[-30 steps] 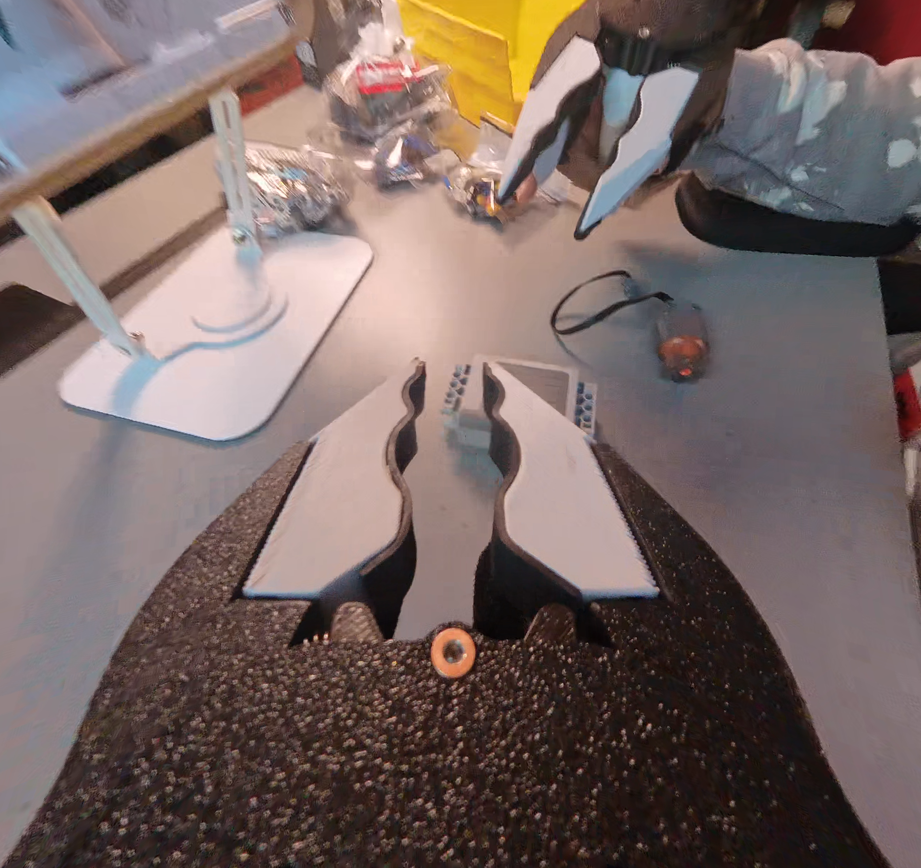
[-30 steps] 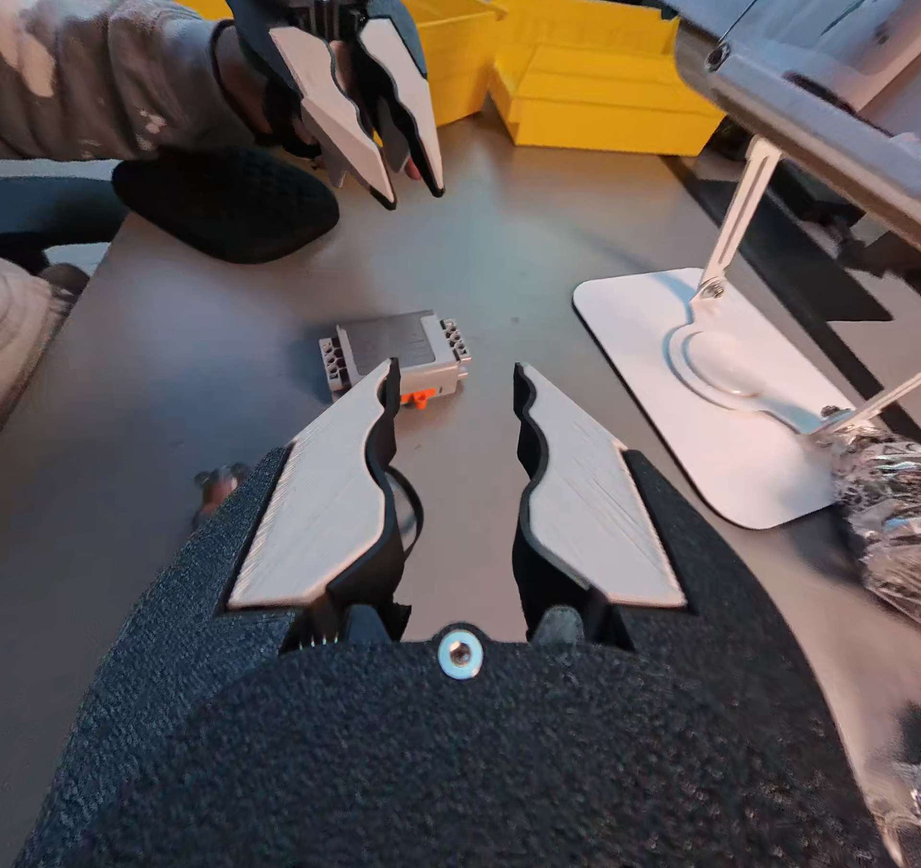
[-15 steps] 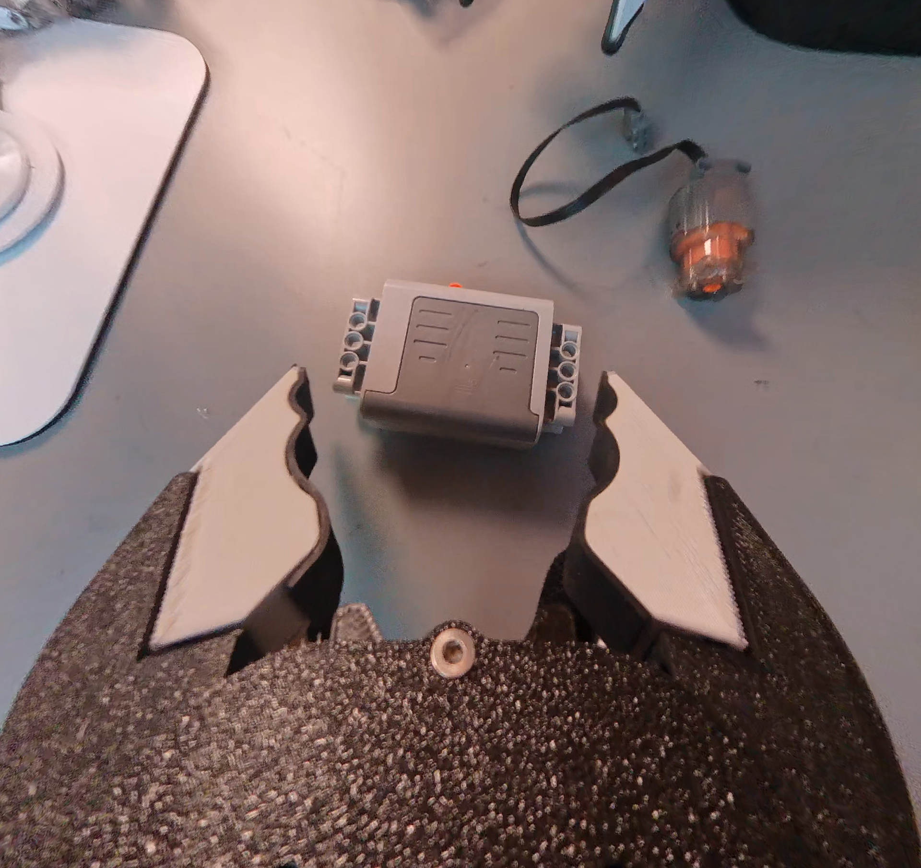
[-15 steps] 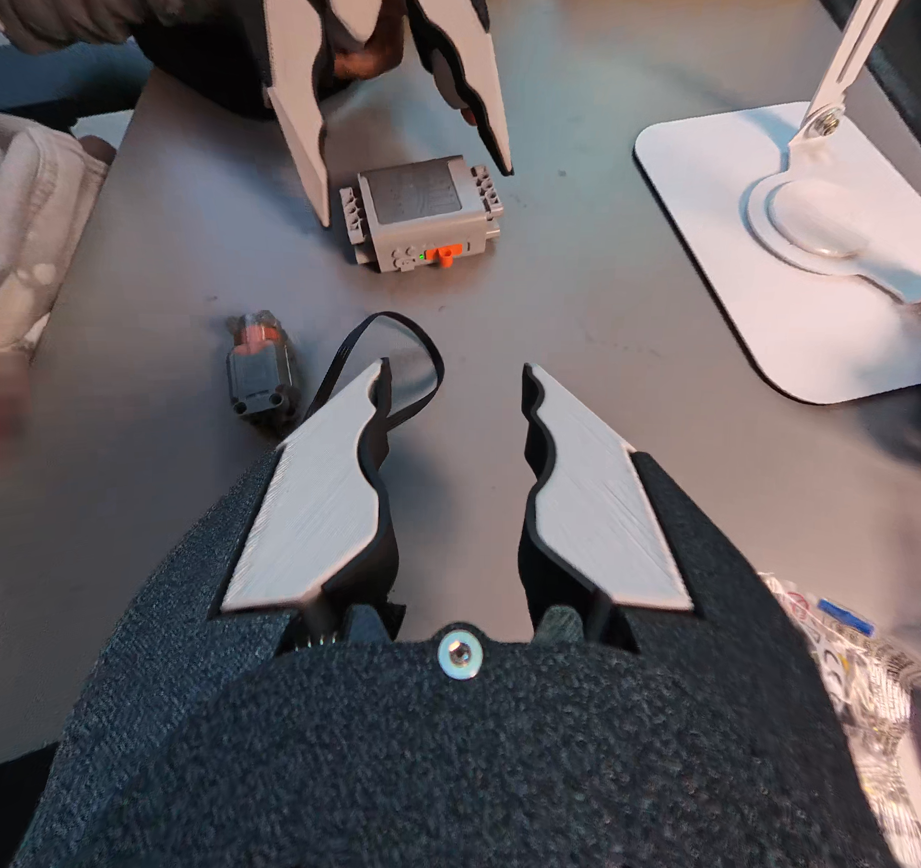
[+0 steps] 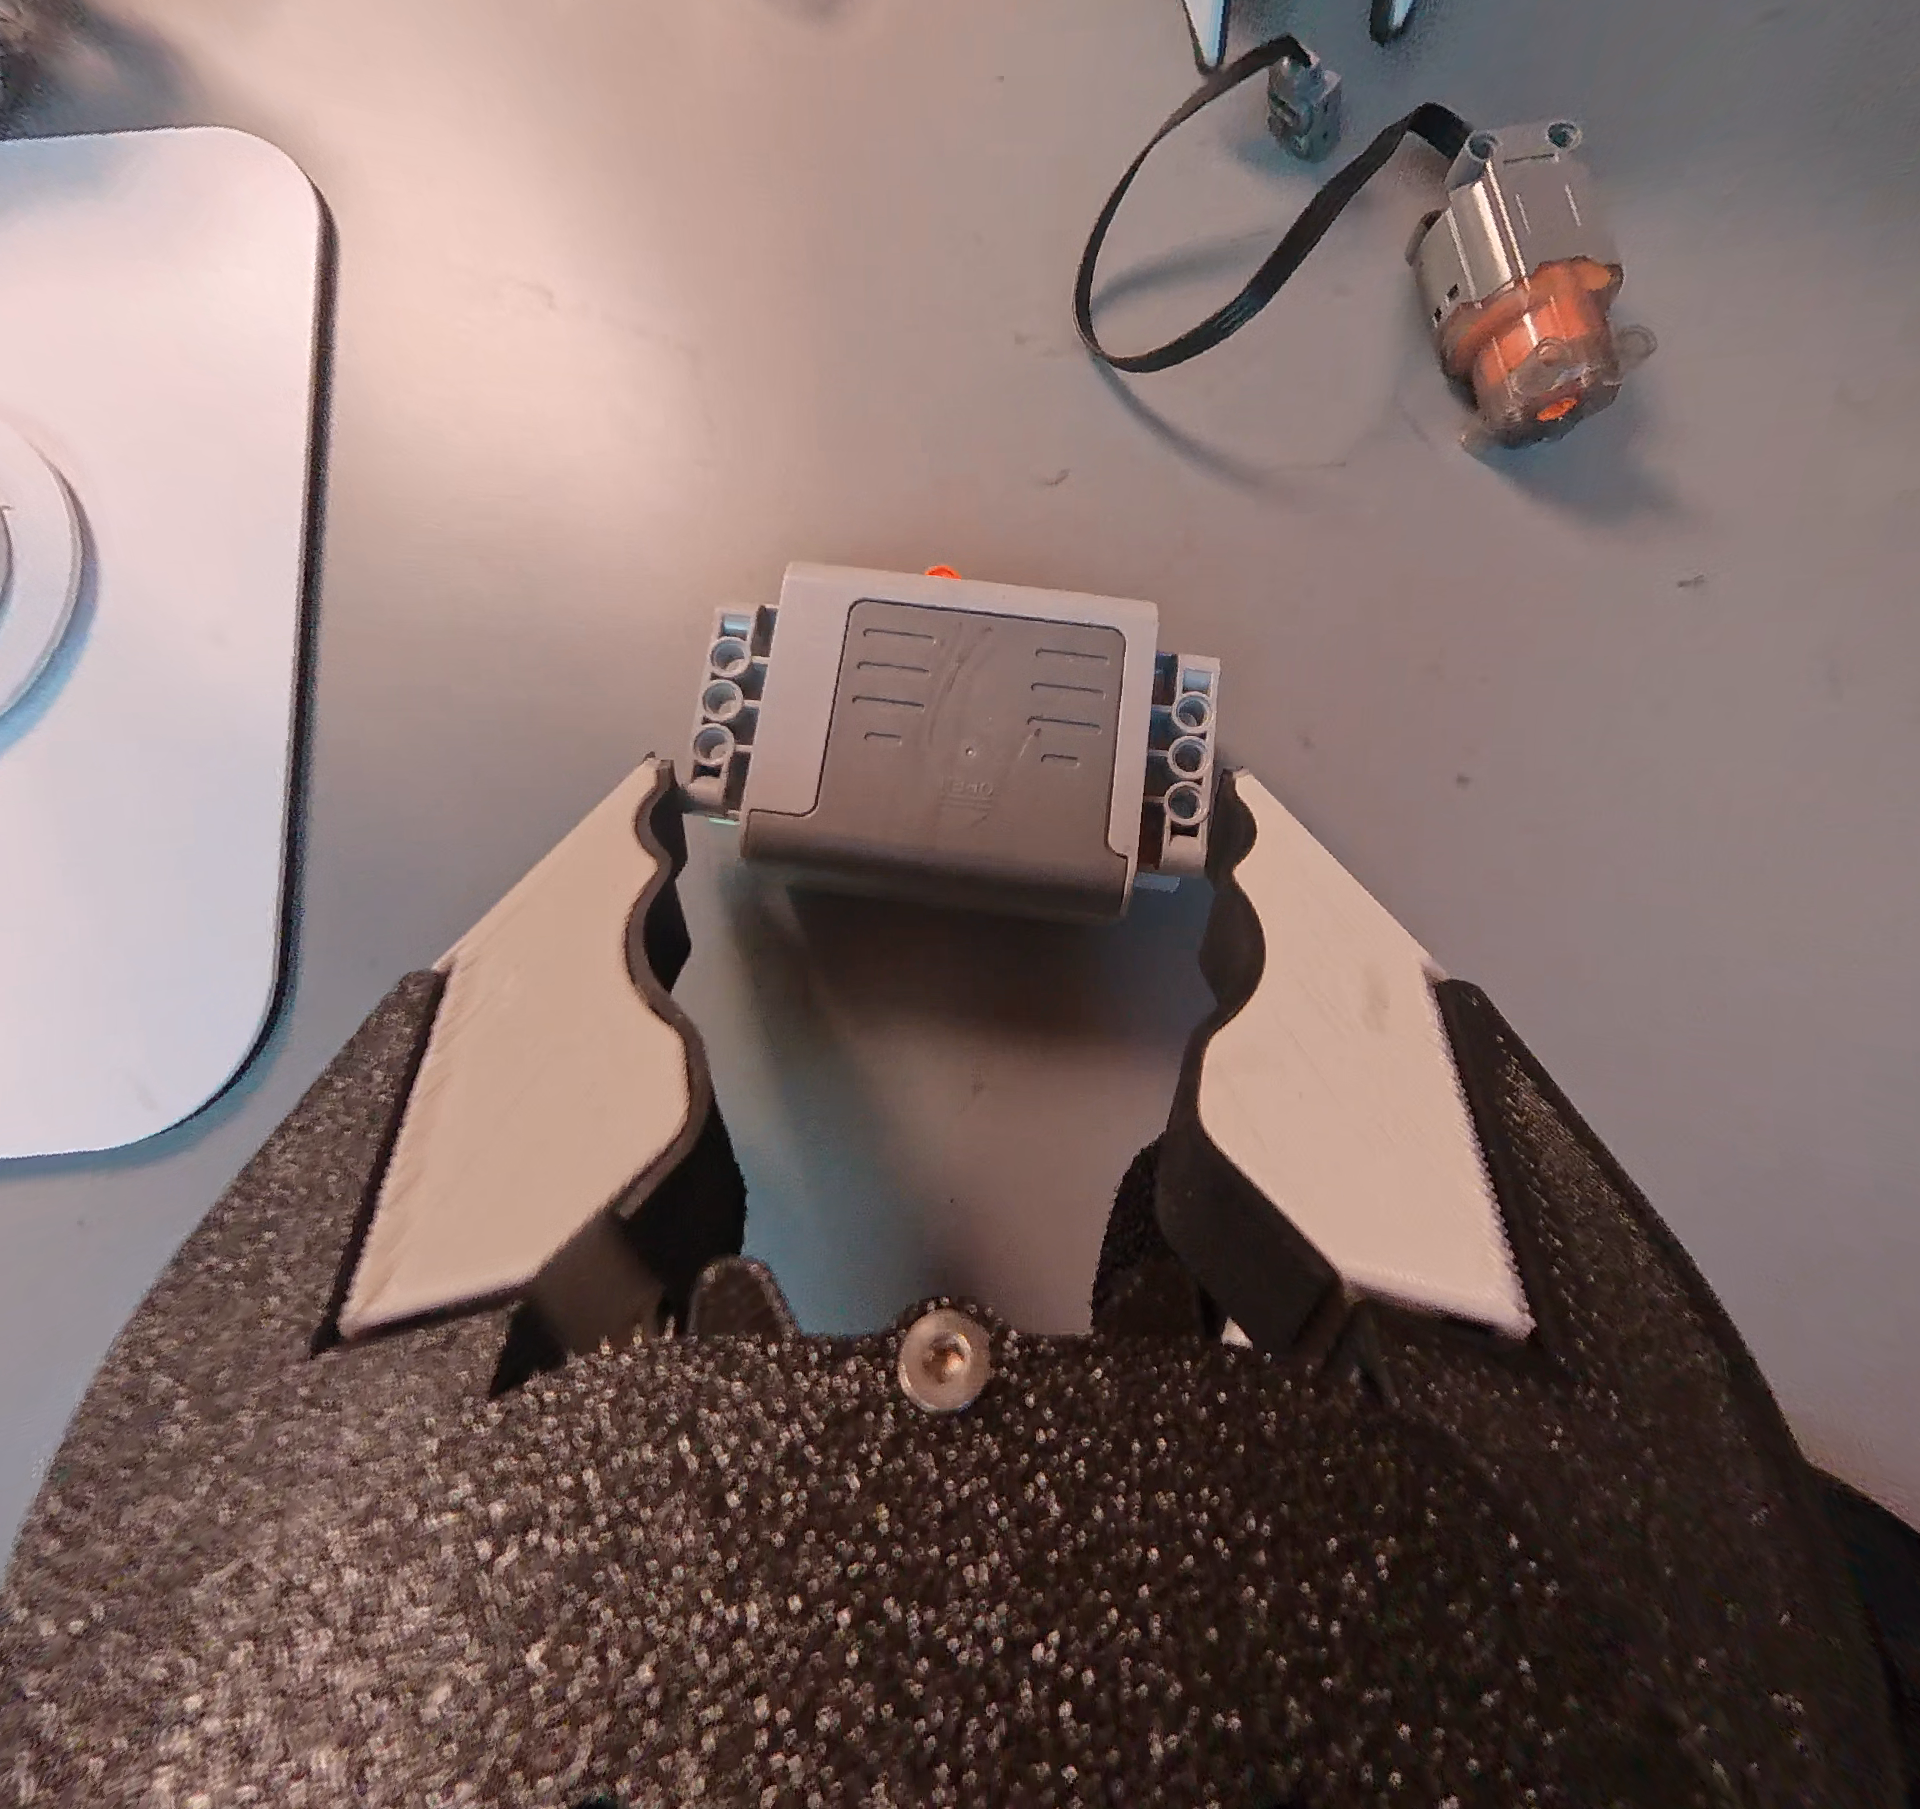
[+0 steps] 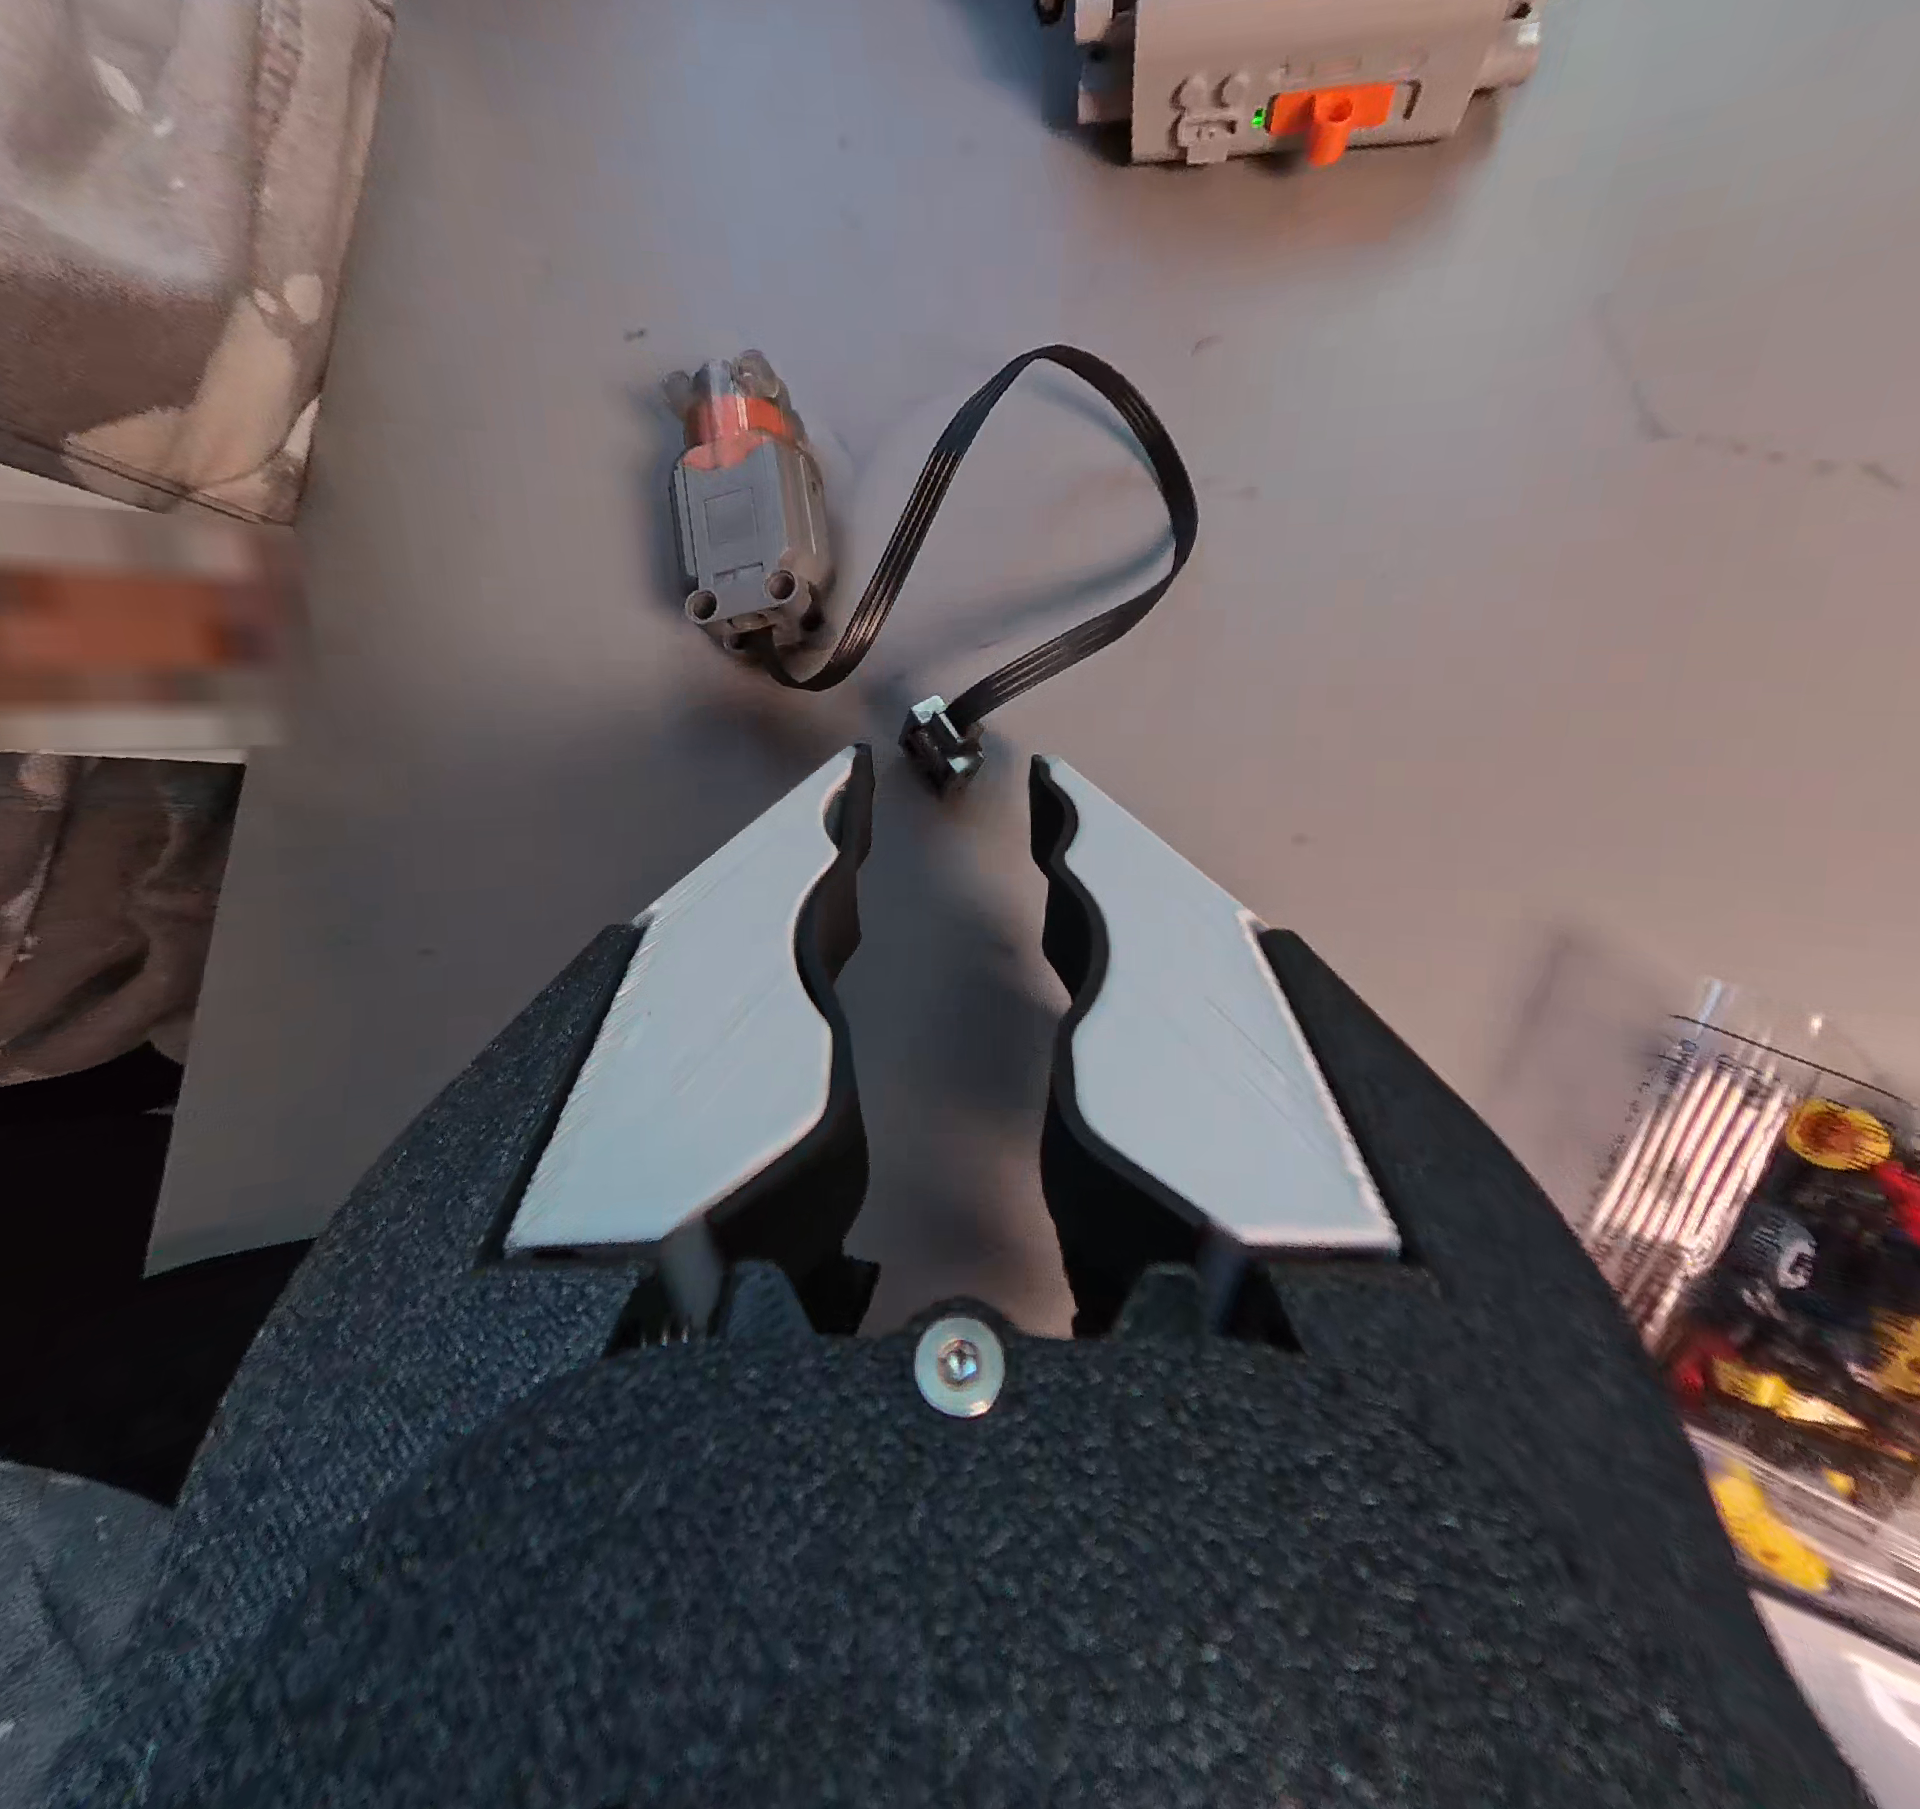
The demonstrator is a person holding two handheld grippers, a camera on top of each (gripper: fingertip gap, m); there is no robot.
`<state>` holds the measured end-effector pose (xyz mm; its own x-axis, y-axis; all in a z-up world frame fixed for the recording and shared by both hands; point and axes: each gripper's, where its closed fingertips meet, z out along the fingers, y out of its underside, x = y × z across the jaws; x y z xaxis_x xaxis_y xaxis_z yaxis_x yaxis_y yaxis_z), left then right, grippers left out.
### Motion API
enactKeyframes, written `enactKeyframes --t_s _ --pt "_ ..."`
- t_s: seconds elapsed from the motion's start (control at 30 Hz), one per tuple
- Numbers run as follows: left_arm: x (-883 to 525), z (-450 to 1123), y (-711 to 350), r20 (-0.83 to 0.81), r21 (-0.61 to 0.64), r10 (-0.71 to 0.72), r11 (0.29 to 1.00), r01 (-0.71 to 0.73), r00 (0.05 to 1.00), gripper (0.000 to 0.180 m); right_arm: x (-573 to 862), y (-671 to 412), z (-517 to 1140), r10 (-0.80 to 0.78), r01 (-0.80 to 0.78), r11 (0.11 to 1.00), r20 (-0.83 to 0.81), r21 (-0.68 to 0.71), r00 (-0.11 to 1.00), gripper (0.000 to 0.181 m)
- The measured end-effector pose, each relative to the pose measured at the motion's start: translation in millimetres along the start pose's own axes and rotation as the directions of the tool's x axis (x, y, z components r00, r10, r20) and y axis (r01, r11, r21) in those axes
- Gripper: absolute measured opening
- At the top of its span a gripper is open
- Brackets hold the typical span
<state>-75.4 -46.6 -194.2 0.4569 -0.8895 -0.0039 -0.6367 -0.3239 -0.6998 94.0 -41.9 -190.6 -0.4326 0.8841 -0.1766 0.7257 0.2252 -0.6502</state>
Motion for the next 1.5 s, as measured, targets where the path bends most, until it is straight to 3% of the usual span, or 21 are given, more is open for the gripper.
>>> enactKeyframes --t_s 0.1,0.23,0.47,0.6,0.83,0.97,1.03,1.1,1.2,1.3,1.37,1.5 --pt "-4.6 -15.9 -19.2 0.025 0.149 -0.059 0.987 0.054 0.998 0.095 0.6 -0.5 6.4 -0.027 0.026 0.999 -0.014 -0.02 1.0 0.017" --pt "-12.7 -38.4 -46.5 0.082 0.354 -0.149 0.929 0.111 0.985 0.078 0.4 -5.9 8.1 -0.035 0.035 0.999 0.0 0.013 0.999 0.011" --pt "10.0 -25.0 -77.1 0.031 0.416 -0.111 0.905 0.088 0.993 0.047 5.6 -64.5 -25.0 -0.035 0.041 0.927 -0.023 0.374 0.999 0.009" --pt "26.1 -13.5 -109.5 0.086 0.419 0.038 0.905 -0.07 0.996 0.044 -0.6 -94.1 -32.7 0.024 -0.06 0.86 0.076 0.507 0.997 0.009" --pt "43.3 0.9 -127.9 0.334 0.287 0.373 0.834 -0.471 0.866 0.032 -9.1 -104.6 -18.1 0.193 -0.359 0.799 0.359 0.482 0.913 0.008" --pt "51.7 10.4 -120.0 0.333 0.234 0.433 0.822 -0.518 0.838 0.016 -17.4 -108.5 -17.8 0.196 -0.432 0.768 0.469 0.473 0.861 0.008" --pt "49.7 9.3 -120.8 0.338 0.255 0.399 0.833 -0.491 0.853 0.0 -16.4 -110.7 -16.5 0.2 -0.436 0.762 0.466 0.479 0.862 0.008" --pt "38.8 4.6 -119.8 0.344 0.282 0.314 0.864 -0.416 0.885 0.0 -7.1 -112.2 -17.3 0.217 -0.428 0.744 0.421 0.512 0.881 0.008" --pt "14.8 -6.7 -115.8 0.278 0.399 0.032 0.905 -0.146 0.96 0.0 16.6 -121.4 -31.8 0.202 -0.33 0.68 0.265 0.655 0.943 0.013" --pt "-7.7 -19.3 -108.2 0.121 0.52 -0.262 0.839 0.164 0.958 0.0 31.9 -134.6 -43.0 0.155 -0.077 0.658 -0.035 0.749 0.987 0.035" --pt "-16.1 -27.5 -107.5 0.005 0.586 -0.387 0.748 0.311 0.922 0.0 41.9 -136.0 -36.0 0.116 0.125 0.71 -0.29 0.693 0.95 0.047" --pt "-17.8 -28.4 -107.8 -0.092 0.607 -0.473 0.671 0.426 0.876 0.0 47.9 -147.7 -30.8 0.109 0.267 0.723 -0.487 0.637 0.866 0.041"
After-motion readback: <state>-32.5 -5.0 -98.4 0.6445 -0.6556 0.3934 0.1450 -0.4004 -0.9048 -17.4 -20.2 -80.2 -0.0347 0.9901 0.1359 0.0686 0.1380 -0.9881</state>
